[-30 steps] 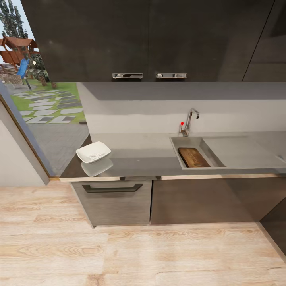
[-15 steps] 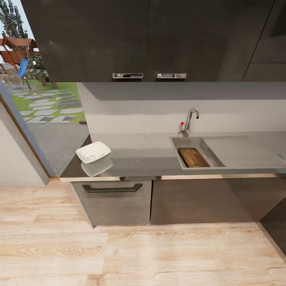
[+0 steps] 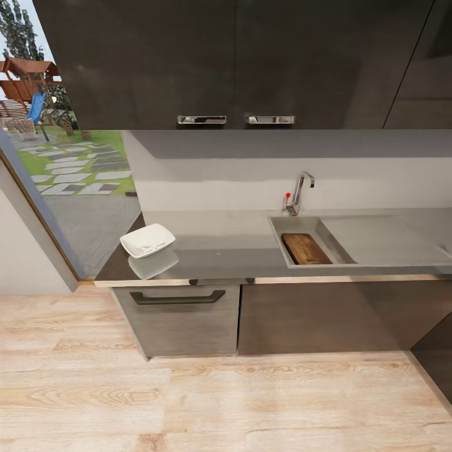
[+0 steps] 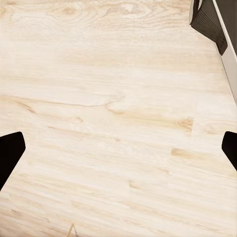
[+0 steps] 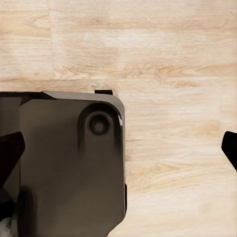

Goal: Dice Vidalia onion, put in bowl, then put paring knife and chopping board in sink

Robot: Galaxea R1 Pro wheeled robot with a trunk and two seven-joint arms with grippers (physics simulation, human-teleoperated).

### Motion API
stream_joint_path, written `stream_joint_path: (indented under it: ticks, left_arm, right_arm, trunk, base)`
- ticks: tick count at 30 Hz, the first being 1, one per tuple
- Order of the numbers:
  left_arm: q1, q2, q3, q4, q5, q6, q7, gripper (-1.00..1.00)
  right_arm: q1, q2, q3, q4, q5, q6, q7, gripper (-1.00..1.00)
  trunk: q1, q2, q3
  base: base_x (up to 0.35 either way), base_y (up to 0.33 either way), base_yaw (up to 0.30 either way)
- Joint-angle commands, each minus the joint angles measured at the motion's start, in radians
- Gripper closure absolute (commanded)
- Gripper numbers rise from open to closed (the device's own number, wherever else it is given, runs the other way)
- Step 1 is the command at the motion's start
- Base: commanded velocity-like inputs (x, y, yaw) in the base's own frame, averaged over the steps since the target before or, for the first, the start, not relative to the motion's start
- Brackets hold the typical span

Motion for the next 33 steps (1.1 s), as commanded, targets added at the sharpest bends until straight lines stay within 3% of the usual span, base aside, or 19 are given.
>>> stream_joint_path:
  ticks: [1,33]
  left_arm:
    - [0.001,0.000,-0.009,-0.002,0.010,-0.001,0.003,-1.00]
    - [0.001,0.000,-0.009,-0.002,0.010,-0.001,0.003,-1.00]
  right_arm:
    - [-0.001,0.000,0.009,0.001,-0.010,-0.003,-0.002,-1.00]
    - [-0.001,0.000,0.009,0.001,-0.010,-0.003,-0.002,-1.00]
  trunk:
    - [0.001,-0.002,-0.002]
    - [0.001,-0.002,-0.002]
  base:
    - [0.000,0.000,0.000]
    - [0.000,0.000,0.000]
